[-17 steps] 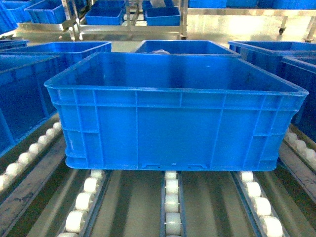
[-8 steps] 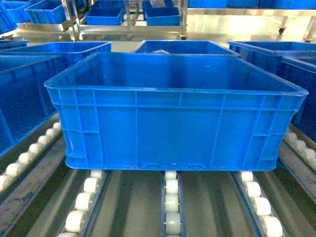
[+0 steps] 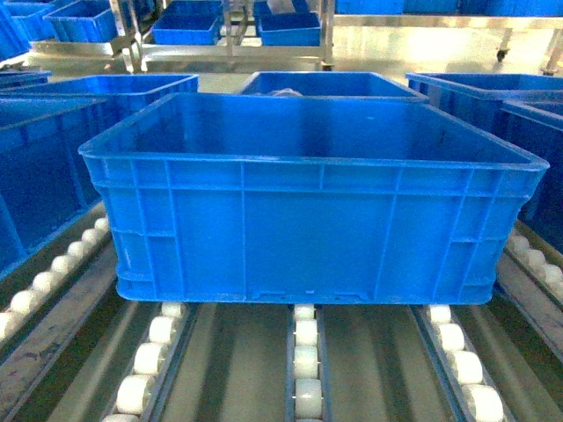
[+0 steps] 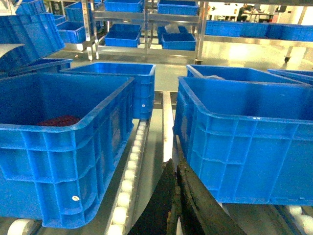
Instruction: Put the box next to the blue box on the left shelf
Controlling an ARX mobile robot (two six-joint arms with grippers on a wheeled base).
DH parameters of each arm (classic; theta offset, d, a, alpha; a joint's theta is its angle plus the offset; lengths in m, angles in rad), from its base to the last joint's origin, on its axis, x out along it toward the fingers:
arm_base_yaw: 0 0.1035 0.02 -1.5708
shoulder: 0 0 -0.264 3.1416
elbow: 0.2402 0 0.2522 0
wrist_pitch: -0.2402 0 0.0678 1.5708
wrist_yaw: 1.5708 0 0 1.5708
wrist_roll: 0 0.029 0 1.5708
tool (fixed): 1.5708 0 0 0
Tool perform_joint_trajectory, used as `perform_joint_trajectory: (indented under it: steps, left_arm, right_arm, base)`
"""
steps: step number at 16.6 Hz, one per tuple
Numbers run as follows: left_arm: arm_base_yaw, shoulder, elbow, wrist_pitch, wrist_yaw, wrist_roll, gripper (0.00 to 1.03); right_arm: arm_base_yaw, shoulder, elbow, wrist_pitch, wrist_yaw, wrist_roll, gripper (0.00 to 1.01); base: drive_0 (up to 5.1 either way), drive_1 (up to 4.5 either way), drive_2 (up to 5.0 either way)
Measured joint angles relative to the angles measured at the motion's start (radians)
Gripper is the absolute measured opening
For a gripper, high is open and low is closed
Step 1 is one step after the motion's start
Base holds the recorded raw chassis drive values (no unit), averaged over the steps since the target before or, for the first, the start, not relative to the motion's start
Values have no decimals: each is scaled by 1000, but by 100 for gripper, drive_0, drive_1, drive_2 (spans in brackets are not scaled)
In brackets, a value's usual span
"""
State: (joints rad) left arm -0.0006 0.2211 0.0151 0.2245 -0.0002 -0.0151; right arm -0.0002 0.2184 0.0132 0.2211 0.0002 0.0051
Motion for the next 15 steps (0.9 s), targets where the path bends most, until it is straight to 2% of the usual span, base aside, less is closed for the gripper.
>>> perform_joint_trajectory:
  steps: [3, 4, 5, 12, 13, 14, 15]
  left_arm:
    - [0, -52, 0, -53, 0, 0, 1]
    - [0, -155, 0, -216, 1, 1, 1]
    - [0, -210, 1, -209, 1, 2, 1]
    - [0, -211, 0, -224, -1, 2, 1]
    - [0, -211, 0, -230, 0, 2, 23]
    - [0, -211, 0, -230, 0, 2, 38]
    - [0, -211, 0, -230, 0, 2, 47]
  right_arm:
    - [0, -53, 0, -57, 0, 0, 1]
    - [0, -167, 0, -224, -3, 0, 1]
    - [0, -214, 4, -205, -2, 0, 1]
    - [0, -214, 0, -222, 0, 0, 1]
    - [0, -214, 0, -225, 0, -2, 22]
    - [0, -214, 0, -225, -1, -2, 37]
    - [0, -214, 0, -225, 0, -2, 46]
  base:
    - [0, 0, 0]
    - [0, 0, 0]
    - [0, 0, 0]
    - [0, 0, 0]
    - [0, 0, 0]
    - [0, 0, 0]
    - [0, 0, 0]
